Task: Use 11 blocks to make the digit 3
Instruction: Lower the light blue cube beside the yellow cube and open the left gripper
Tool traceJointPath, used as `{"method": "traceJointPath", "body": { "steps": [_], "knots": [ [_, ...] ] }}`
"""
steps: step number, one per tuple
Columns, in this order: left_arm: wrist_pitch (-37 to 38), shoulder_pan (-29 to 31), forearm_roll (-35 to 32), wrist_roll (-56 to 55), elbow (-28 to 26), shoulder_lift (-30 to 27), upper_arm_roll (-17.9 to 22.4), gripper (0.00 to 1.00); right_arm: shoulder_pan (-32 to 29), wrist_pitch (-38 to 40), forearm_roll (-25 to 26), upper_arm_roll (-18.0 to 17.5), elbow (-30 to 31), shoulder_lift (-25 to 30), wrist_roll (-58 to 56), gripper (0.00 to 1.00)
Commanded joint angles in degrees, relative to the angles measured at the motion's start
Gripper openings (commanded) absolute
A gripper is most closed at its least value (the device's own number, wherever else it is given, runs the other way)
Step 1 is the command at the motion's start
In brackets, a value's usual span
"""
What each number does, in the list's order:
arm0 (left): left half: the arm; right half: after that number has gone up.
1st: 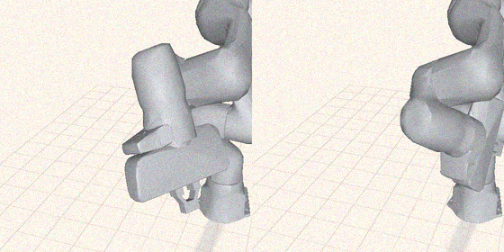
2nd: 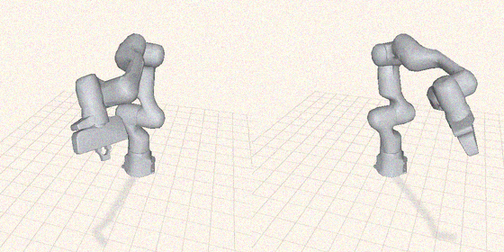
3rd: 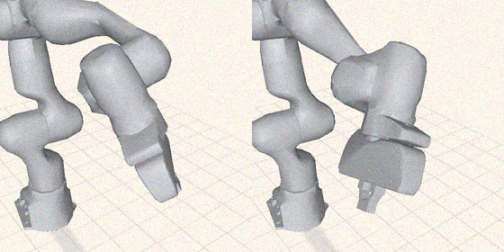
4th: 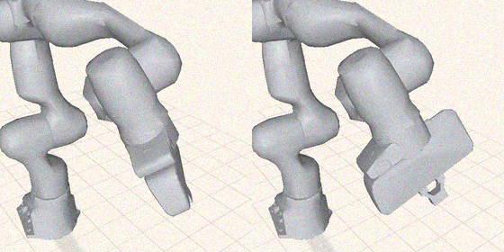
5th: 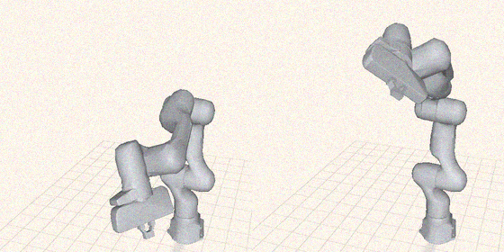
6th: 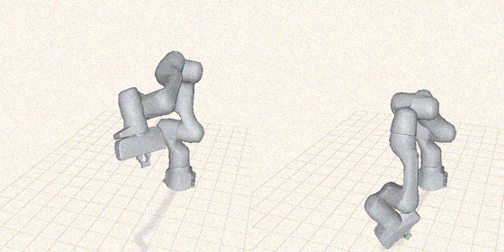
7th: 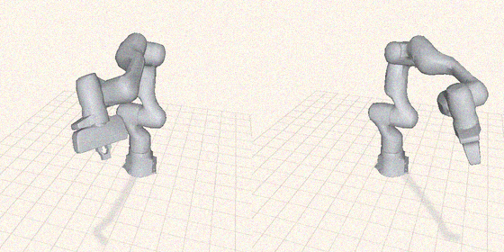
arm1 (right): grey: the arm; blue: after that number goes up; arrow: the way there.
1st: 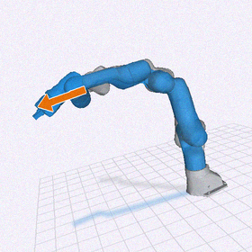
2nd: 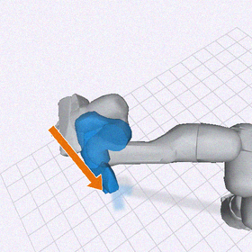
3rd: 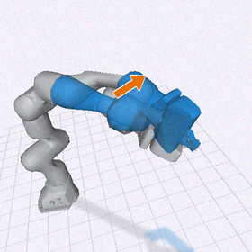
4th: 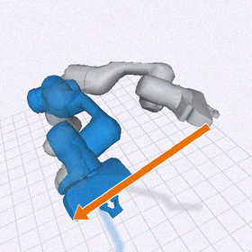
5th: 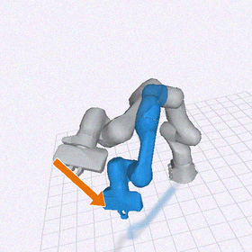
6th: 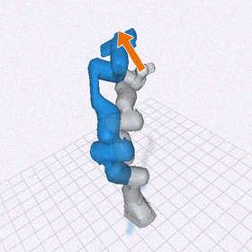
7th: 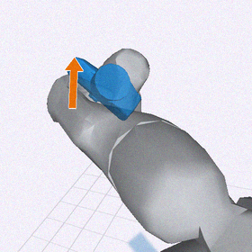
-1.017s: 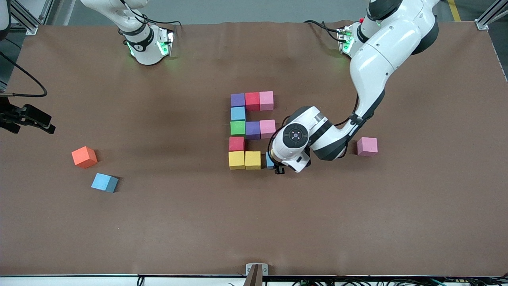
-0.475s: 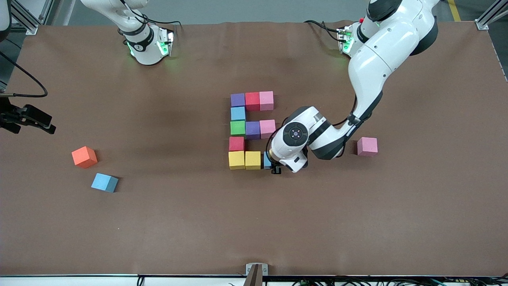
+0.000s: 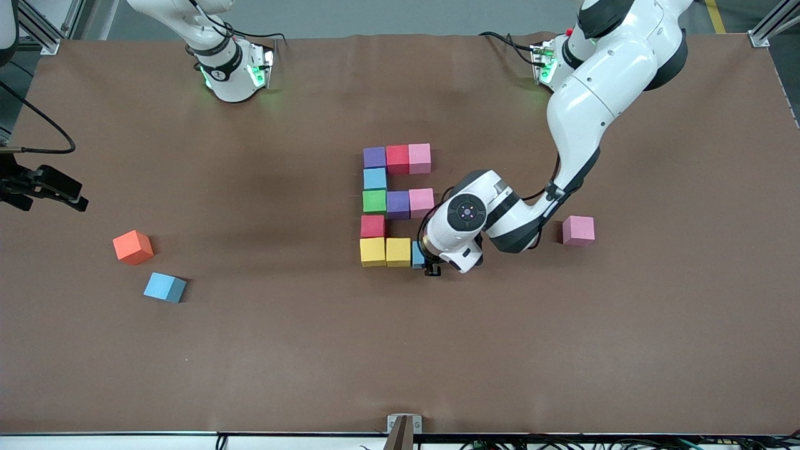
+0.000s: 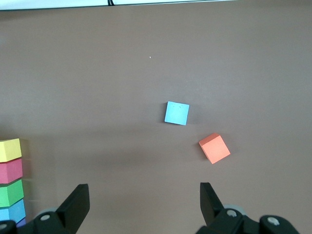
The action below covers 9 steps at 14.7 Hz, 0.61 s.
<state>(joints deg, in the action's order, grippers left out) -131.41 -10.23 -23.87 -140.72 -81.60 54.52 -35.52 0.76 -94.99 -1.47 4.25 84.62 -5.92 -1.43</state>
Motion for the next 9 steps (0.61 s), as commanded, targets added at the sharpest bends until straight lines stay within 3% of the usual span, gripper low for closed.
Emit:
{"method": "traceJointPath", "body": {
  "steps": [1, 5, 7, 8, 9],
  "knots": [
    [-0.8, -0.6, -1.0, -1.8, -0.2, 0.2, 0.2, 0.22, -0.8, -0.6, 0.2, -0.8, 0.7, 0.5, 0.3, 1.00],
    [-0.8, -1.0, -1.1, -1.6, 0.0, 0.8, 0.3, 0.23, -0.9, -0.6, 0.2, -0.9, 0.7, 0.5, 0.3, 1.00],
    [-0.8, -1.0, -1.2, -1.1, 0.0, 0.8, 0.2, 0.30, -0.9, -0.6, 0.2, -0.9, 0.7, 0.5, 0.3, 1.00],
    [-0.8, -1.0, -1.2, -1.0, 0.0, 0.8, 0.3, 0.41, -0.9, -0.6, 0.2, -0.8, 0.7, 0.4, 0.3, 1.00],
    [-0.8, -1.0, -1.3, -0.7, 0.0, 0.8, 0.3, 0.66, -0.9, -0.6, 0.2, -0.8, 0.7, 0.4, 0.4, 1.00]
  ]
}}
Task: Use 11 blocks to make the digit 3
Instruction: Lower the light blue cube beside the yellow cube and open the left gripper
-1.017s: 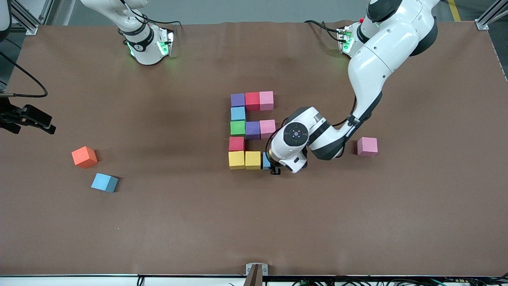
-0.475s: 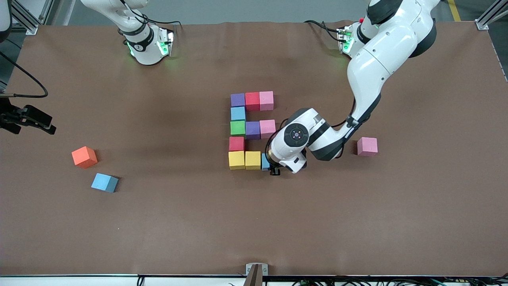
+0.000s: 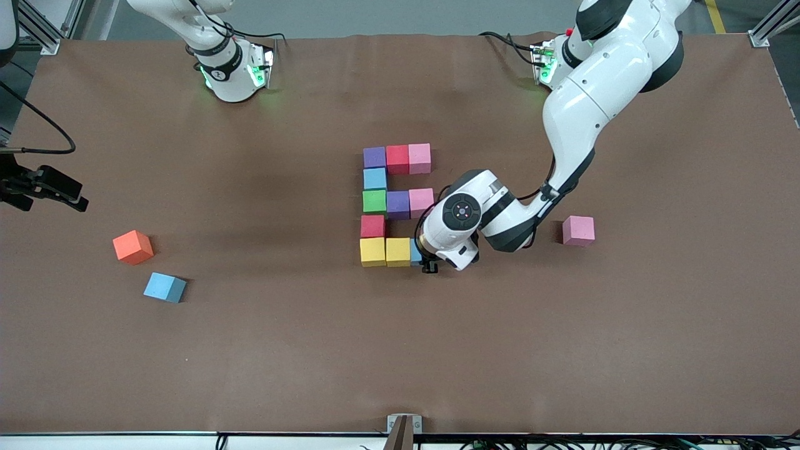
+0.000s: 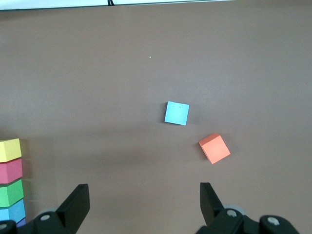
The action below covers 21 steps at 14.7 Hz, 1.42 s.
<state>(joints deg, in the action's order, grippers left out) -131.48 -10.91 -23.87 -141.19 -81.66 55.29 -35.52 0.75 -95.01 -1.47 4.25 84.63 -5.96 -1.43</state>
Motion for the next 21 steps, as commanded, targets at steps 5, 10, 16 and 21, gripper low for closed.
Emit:
{"method": "traceJointPath", "body": {
  "steps": [5, 10, 16, 21],
  "knots": [
    [0.4, -1.8, -1.4, 0.1, 0.3, -2.4, 2.3, 1.00, -1.2, -0.6, -0.9, -0.7, 0.7, 0.5, 0.3, 1.00],
    [9.7, 1.5, -1.2, 1.9, 0.3, -13.1, -0.8, 1.00, -1.3, -0.5, -1.3, -0.6, 0.6, 0.4, -0.2, 1.00],
    [17.5, 14.9, -0.2, 18.6, 0.4, -18.5, -11.7, 1.00, -1.0, -0.4, -1.3, -0.7, 0.7, 0.5, -0.3, 1.00],
    [24.7, 19.8, -1.3, 47.2, 0.4, -19.0, -11.9, 1.00, -1.1, -0.5, -1.3, -0.7, 0.7, 0.4, -0.3, 1.00]
  ]
}}
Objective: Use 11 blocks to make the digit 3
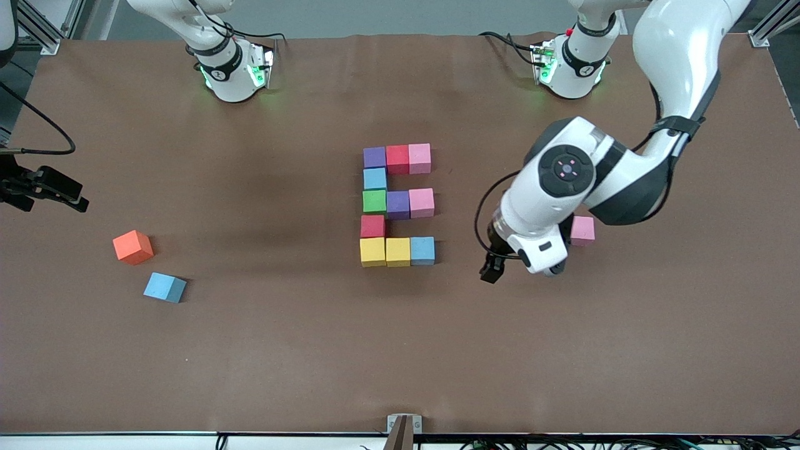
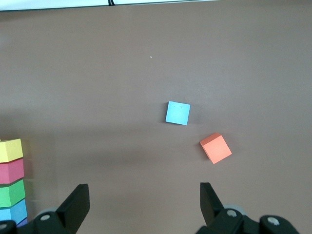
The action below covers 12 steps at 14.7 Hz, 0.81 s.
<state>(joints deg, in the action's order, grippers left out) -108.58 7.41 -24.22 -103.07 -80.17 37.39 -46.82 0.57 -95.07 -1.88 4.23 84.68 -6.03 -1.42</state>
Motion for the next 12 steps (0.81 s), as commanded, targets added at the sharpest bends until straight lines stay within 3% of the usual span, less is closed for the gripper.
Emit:
{"method": "traceJointPath", "body": {
  "steps": [1, 8, 12],
  "knots": [
    [2.0, 3.9, -0.6, 15.6, -1.0, -1.1, -0.8, 1.00, -0.9, -0.5, -0.9, -0.7, 0.7, 0.5, -0.3, 1.00],
    [7.6, 11.1, 0.0, 45.5, -0.3, -4.4, -1.0, 1.00, -0.8, -0.5, -0.9, -0.7, 0.7, 0.1, -0.3, 1.00],
    [8.6, 12.5, -0.3, 53.6, -0.3, -5.0, -0.9, 1.00, -1.1, -0.5, -1.0, -0.7, 0.7, 0.1, -0.3, 1.00]
  ]
}}
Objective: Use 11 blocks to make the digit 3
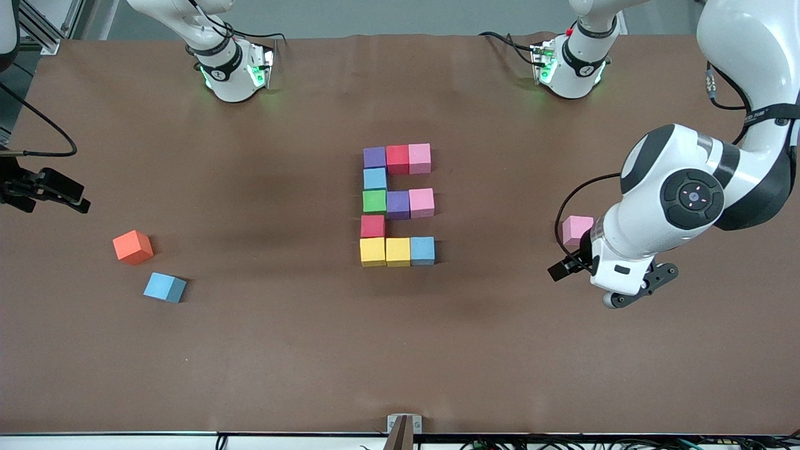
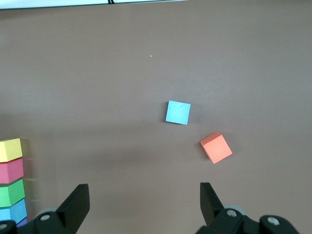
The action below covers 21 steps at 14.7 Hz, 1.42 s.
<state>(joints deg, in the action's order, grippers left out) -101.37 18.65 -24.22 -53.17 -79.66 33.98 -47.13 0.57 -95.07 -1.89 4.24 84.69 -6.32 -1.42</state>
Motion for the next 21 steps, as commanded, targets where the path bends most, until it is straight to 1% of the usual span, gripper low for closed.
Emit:
{"method": "traceJointPath", "body": {
  "steps": [1, 3, 4, 5, 8, 12, 13, 14, 15, 18, 19, 20, 21],
  "knots": [
    [2.4, 1.6, -0.4, 6.0, -0.5, -2.0, -0.6, 1.00, -1.0, -0.5, -1.0, -0.7, 0.6, 0.4, -0.3, 1.00],
    [5.6, 1.6, -0.6, 9.5, 1.8, -2.4, -0.6, 1.00, -0.9, -0.5, -1.0, -0.7, 0.6, 0.4, -0.3, 1.00],
    [7.0, 1.7, -0.7, 10.4, 2.0, -3.3, -0.6, 1.00, -0.8, -0.5, -1.0, -0.7, 0.6, 0.4, -0.3, 1.00],
    [7.1, 2.2, -0.7, 11.9, 2.0, -4.8, -0.4, 1.00, -0.9, -0.6, -1.0, -0.7, 0.6, 0.4, -0.3, 1.00],
    [9.1, 5.9, 0.1, 20.5, 2.0, -8.6, -0.8, 1.00, -0.9, -0.6, -1.0, -0.7, 0.6, 0.3, -0.3, 1.00],
    [13.6, 6.9, 0.6, 25.1, 2.0, -14.3, -0.8, 1.00, -0.7, -0.6, -0.8, -0.7, 0.6, -0.1, -0.3, 1.00],
    [15.5, 6.9, 1.6, 26.6, 1.8, -15.7, -0.7, 1.00, -0.7, -0.6, -0.8, -0.7, 0.6, -0.1, -0.3, 1.00],
    [17.6, 7.0, 3.5, 27.2, 1.8, -15.9, -0.6, 1.00, -0.9, -0.6, -0.9, -0.7, 0.6, -0.1, -0.3, 1.00],
    [18.1, 7.1, 4.8, 27.2, 1.9, -15.9, -0.6, 1.00, -1.1, -0.6, -0.9, -0.7, 0.6, -0.1, -0.3, 1.00],
    [18.3, 6.8, 5.7, 28.0, 1.9, -16.9, -0.2, 1.00, -1.3, -0.6, -0.9, -0.7, 0.6, -0.1, -0.3, 1.00],
    [18.3, 6.6, 6.9, 29.3, 1.9, -18.1, 0.6, 1.00, -1.3, -0.6, -0.8, -0.7, 0.6, -0.1, -0.3, 1.00],
    [18.2, 5.8, 8.5, 31.9, 1.9, -19.3, 3.0, 1.00, -1.3, -0.6, -0.7, -0.6, 0.6, -0.1, -0.3, 1.00],
    [18.2, 2.6, 10.8, 36.3, 1.8, -21.2, 8.5, 1.00, -1.3, -0.6, -0.7, -0.6, 0.6, -0.1, -0.3, 1.00]
  ]
}}
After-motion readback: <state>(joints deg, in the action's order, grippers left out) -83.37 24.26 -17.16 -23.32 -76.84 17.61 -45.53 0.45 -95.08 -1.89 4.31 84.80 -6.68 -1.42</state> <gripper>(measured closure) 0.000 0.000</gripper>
